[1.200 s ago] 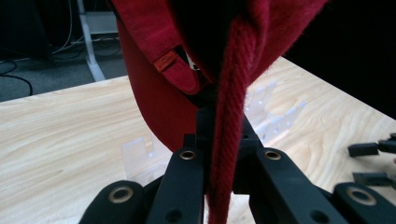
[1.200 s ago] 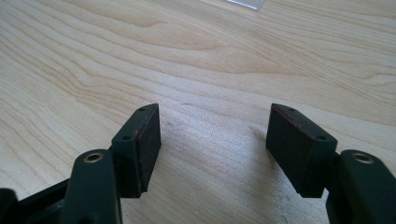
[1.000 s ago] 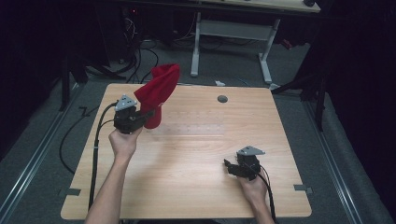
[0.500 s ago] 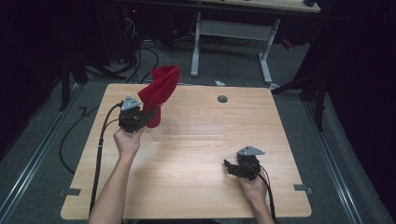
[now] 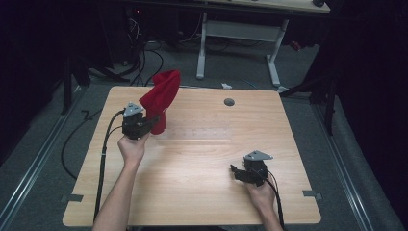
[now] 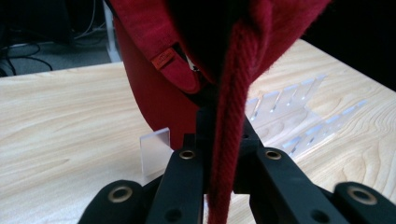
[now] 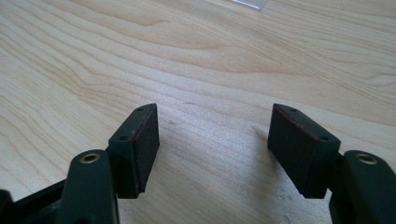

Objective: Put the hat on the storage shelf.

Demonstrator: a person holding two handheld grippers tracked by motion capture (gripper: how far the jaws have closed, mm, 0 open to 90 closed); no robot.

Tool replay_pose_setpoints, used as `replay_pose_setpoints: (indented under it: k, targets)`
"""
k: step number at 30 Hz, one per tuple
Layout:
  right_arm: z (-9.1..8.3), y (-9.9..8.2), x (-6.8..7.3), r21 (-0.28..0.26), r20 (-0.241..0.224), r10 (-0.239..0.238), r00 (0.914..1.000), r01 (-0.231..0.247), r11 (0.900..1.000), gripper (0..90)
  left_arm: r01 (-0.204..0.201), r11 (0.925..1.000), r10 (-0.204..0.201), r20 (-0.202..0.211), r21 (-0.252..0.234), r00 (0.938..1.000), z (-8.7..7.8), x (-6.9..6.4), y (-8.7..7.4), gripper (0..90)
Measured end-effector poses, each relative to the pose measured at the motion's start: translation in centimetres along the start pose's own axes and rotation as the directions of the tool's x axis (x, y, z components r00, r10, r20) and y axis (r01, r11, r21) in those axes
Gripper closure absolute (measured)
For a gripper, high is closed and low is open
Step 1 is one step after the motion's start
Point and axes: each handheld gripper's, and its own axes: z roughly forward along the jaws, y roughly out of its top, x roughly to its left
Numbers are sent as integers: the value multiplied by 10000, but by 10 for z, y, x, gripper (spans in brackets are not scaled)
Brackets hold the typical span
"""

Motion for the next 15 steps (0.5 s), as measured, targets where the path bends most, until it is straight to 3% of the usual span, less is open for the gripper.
replay_pose_setpoints:
  k: [7,15]
  targets:
    - [0,0,0,20,-17,35,10000,-35,10000,340,346,9993,-344,-211,111,9992,-1,8,-6,849]
    - [0,0,0,16,-16,16,10000,-16,10000,340,223,9993,-216,-222,311,9995,-3,8,-9,846]
